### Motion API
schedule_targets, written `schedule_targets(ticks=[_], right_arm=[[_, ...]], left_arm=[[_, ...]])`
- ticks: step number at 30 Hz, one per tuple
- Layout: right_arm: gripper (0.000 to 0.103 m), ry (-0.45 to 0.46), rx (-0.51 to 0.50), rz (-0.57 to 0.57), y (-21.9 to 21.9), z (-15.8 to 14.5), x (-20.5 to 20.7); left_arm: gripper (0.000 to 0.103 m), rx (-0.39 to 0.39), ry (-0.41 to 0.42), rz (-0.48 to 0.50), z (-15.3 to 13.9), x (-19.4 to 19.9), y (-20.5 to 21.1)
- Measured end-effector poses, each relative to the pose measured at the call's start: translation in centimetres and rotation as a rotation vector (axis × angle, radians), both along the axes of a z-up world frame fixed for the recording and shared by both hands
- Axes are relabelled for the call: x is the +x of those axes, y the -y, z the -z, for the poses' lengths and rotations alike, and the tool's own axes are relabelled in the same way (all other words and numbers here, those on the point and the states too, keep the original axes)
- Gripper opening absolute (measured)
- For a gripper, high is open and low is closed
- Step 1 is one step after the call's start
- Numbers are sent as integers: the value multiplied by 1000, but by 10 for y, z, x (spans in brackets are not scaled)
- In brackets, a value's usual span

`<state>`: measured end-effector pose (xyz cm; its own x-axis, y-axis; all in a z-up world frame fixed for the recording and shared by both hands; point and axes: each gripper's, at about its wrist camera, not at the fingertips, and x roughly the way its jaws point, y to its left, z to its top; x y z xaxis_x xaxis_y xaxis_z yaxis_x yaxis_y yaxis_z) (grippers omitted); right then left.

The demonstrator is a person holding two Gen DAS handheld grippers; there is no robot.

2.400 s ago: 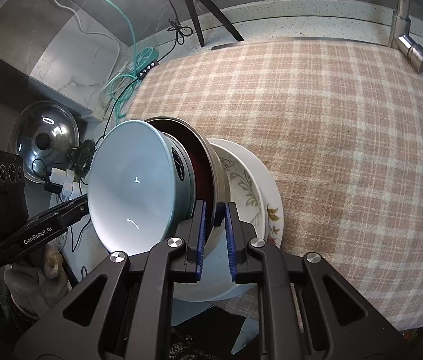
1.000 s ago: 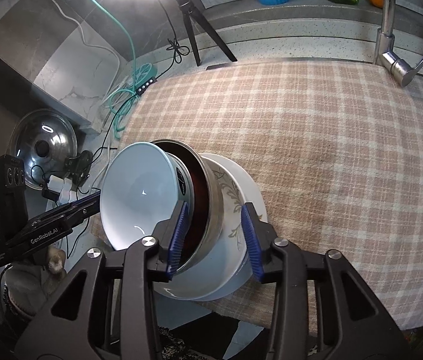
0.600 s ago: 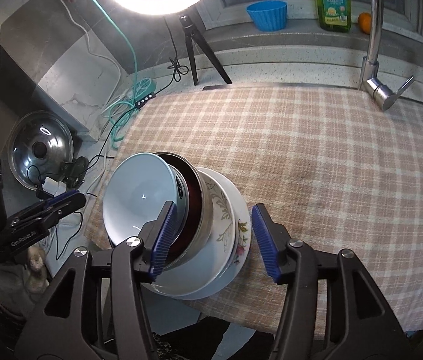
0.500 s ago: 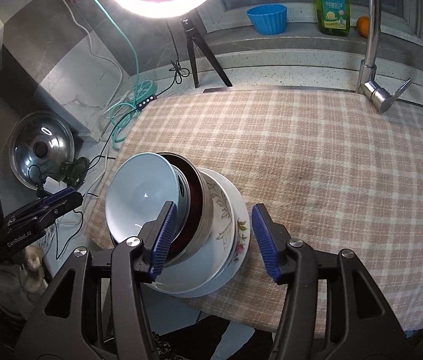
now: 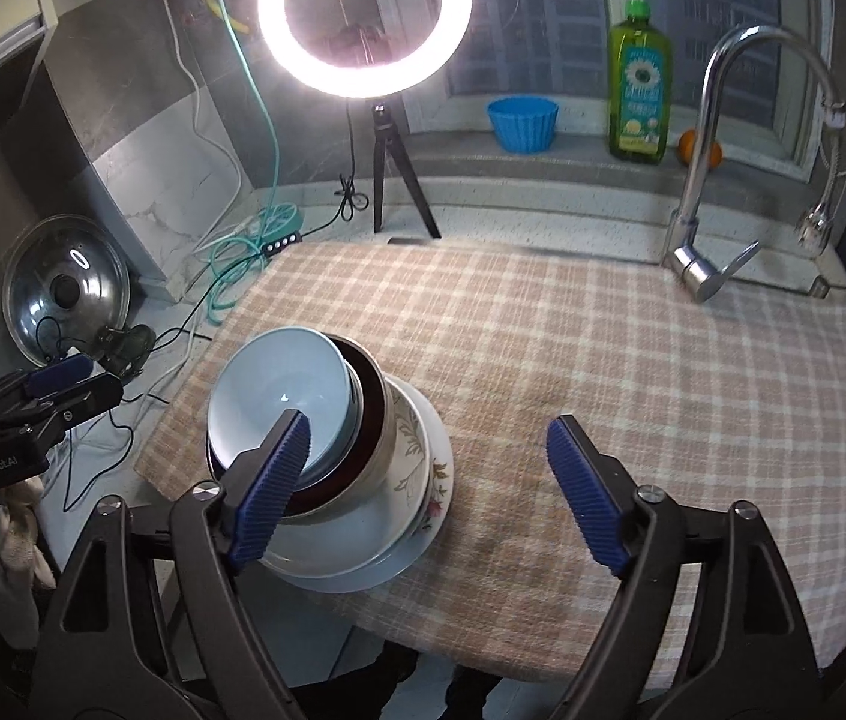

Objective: Organize plates and bowls

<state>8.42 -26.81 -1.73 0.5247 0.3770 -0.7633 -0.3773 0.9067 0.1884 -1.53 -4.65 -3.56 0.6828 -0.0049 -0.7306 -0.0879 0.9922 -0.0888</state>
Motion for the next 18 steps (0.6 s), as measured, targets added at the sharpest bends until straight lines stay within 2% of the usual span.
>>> schedule_targets(ticks=[6,18], right_arm=[[91,51,-7,1,-4,-15,-6],[91,50,-5,8,-8,-15,-3]], left_arm=[[77,-15,23,2,-9,-3,-1],[77,-13,27,1,-11,0,-4]])
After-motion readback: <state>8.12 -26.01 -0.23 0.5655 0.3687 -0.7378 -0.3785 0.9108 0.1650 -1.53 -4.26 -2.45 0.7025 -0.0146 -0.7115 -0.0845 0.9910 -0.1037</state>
